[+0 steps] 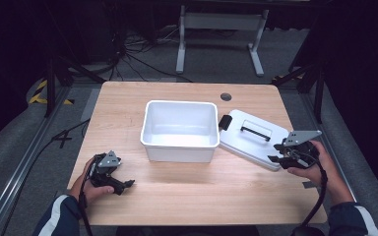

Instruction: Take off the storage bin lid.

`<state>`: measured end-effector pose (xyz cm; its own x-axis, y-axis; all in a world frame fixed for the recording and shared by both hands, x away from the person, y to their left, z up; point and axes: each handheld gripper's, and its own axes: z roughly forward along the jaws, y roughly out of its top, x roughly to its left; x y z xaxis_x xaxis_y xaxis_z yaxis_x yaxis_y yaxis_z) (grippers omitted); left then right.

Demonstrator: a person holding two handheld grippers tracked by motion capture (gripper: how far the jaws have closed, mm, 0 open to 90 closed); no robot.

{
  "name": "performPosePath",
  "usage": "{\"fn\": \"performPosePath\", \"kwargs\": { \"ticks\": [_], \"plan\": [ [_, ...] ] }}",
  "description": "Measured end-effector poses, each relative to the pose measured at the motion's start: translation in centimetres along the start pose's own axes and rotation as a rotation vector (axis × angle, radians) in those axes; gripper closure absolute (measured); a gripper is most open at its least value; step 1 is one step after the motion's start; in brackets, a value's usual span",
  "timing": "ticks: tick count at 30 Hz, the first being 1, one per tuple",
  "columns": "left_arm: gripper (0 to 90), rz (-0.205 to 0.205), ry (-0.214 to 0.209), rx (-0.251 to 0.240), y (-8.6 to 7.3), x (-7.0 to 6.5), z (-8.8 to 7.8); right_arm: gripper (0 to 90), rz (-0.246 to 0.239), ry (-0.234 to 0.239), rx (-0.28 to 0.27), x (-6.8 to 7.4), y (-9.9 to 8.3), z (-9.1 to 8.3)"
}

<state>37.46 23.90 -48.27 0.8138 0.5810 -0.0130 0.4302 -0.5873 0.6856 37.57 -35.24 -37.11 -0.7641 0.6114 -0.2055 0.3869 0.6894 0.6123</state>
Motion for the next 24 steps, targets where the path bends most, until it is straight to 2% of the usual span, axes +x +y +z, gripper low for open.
{"fn": "performPosePath", "kwargs": {
  "ticks": [12,17,19,24],
  "plan": [
    [0.5,0.003,0.006,-0.006,-0.1,0.0,0.0,40.0,0.011,-0.018,-0.018,0.9,-1.9,0.3],
    [0.5,0.003,0.005,-0.006,-0.1,0.0,0.0,31.9,0.025,-0.058,-0.013,1.4,-3.1,0.6],
    [0.5,0.006,0.006,-0.007,-0.1,0.0,0.0,30.8,0.024,-0.070,-0.020,1.5,-3.5,0.7],
    [0.5,0.004,0.005,-0.006,-0.1,0.0,0.0,29.3,0.025,-0.066,-0.029,1.9,-4.5,1.0]
  ]
}}
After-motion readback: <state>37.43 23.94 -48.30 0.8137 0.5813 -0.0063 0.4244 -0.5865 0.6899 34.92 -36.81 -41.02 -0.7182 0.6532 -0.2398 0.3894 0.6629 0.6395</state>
